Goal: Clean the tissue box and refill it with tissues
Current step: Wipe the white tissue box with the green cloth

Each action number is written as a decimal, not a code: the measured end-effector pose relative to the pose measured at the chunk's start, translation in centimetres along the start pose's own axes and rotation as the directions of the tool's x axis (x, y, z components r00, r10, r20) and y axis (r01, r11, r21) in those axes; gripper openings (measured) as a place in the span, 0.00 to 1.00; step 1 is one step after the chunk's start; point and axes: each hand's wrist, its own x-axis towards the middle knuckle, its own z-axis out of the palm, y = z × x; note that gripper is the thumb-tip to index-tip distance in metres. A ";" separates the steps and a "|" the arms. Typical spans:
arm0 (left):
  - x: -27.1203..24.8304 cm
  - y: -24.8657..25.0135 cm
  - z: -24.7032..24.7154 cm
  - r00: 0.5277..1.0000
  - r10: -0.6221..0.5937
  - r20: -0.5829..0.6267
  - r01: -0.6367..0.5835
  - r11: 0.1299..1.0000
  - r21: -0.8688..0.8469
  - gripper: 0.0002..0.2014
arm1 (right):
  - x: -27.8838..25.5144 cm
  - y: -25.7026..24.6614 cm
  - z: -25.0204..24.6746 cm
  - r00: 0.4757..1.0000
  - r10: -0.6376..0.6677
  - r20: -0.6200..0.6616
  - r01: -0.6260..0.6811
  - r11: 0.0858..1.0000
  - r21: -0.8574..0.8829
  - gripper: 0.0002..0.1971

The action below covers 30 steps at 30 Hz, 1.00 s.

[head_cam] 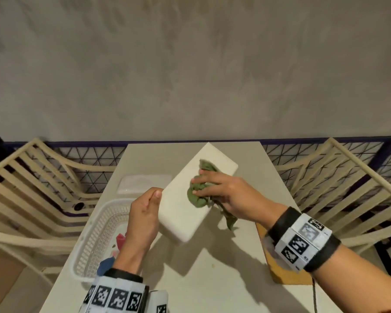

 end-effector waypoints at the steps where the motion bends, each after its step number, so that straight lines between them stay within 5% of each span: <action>1: -0.1 0.1 0.2 1.000 0.006 0.001 -0.006 1.000 0.012 0.16 | 0.5 0.3 -0.6 0.995 0.083 -0.053 -0.084 0.996 -0.017 0.15; 3: 0.0 0.2 0.5 0.999 0.005 -0.032 -0.006 1.000 -0.010 0.16 | 2.0 -1.2 0.0 0.995 0.077 -0.069 -0.081 0.995 -0.056 0.16; 6: 0.3 -0.1 -0.3 0.997 -0.012 -0.078 0.004 0.996 -0.095 0.16 | 0.4 -2.5 2.0 0.972 -0.218 0.084 0.218 0.976 0.010 0.12; 8: 0.1 -0.2 -0.7 0.998 0.003 -0.063 -0.009 0.996 -0.090 0.17 | -0.8 -0.8 0.1 0.982 -0.155 0.112 0.151 0.988 0.040 0.13; 11: -0.1 0.0 0.3 0.998 0.033 -0.045 -0.034 0.999 -0.022 0.16 | 1.1 -0.3 -0.7 0.999 0.041 -0.023 -0.041 0.999 -0.004 0.14; 15: 0.0 -0.3 0.5 0.998 -0.001 -0.057 -0.004 0.996 -0.090 0.17 | 0.9 -3.6 2.9 0.959 -0.243 0.143 0.246 0.969 -0.004 0.16; 17: 0.1 -0.4 0.2 0.999 0.008 -0.041 -0.011 0.997 -0.077 0.16 | 0.0 -2.3 0.8 0.962 -0.189 0.197 0.187 0.982 0.033 0.17; 20: 0.3 -0.2 0.9 0.998 0.008 -0.058 -0.011 0.999 -0.052 0.16 | 2.2 -1.8 -0.1 1.000 0.020 0.024 -0.020 1.000 -0.005 0.15; 25: 0.4 -0.6 -0.2 0.996 -0.035 -0.084 0.023 0.991 -0.130 0.16 | 1.4 -3.7 2.7 0.951 -0.245 0.188 0.246 0.969 0.022 0.18; 30: -0.1 -0.5 0.1 0.998 0.049 -0.047 -0.051 0.998 -0.044 0.17 | 3.0 -0.1 -0.5 0.992 0.119 -0.036 -0.120 0.991 -0.055 0.17</action>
